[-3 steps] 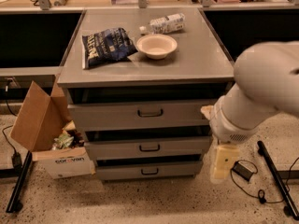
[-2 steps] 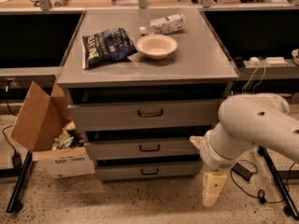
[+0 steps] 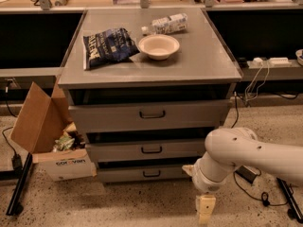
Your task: Open bottom drawer
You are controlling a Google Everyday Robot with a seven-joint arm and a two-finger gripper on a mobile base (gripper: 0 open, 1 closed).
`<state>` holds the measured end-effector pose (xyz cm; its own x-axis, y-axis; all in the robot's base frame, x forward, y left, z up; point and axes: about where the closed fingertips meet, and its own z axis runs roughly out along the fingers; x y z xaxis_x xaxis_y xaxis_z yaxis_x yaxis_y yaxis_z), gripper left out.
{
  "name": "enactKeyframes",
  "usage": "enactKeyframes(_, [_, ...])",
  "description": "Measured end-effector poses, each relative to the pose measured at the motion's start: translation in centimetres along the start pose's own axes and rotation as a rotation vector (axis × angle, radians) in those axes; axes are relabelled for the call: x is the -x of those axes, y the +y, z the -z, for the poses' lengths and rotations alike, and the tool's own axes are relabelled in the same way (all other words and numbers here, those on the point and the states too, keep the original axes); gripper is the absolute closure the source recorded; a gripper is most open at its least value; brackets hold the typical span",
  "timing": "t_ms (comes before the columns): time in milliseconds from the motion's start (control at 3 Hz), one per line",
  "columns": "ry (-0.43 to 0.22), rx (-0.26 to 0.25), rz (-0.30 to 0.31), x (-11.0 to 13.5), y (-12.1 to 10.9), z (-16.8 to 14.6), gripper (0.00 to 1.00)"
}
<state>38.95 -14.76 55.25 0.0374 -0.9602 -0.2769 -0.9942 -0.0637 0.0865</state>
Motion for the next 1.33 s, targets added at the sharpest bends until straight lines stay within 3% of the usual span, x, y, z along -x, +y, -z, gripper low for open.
enactKeyframes(333, [0.0,0.0,0.0,0.0,0.0,0.0,0.0])
enactKeyframes(667, [-0.021,-0.001,-0.007,-1.6,-1.0,-2.5,0.0])
enactKeyframes(1000, [-0.032,-0.017,0.0,-5.4,-3.4,-9.0,0.0])
enactKeyframes(1333, [-0.056,-0.015,-0.012,-7.7,-5.2,-13.2,0.0])
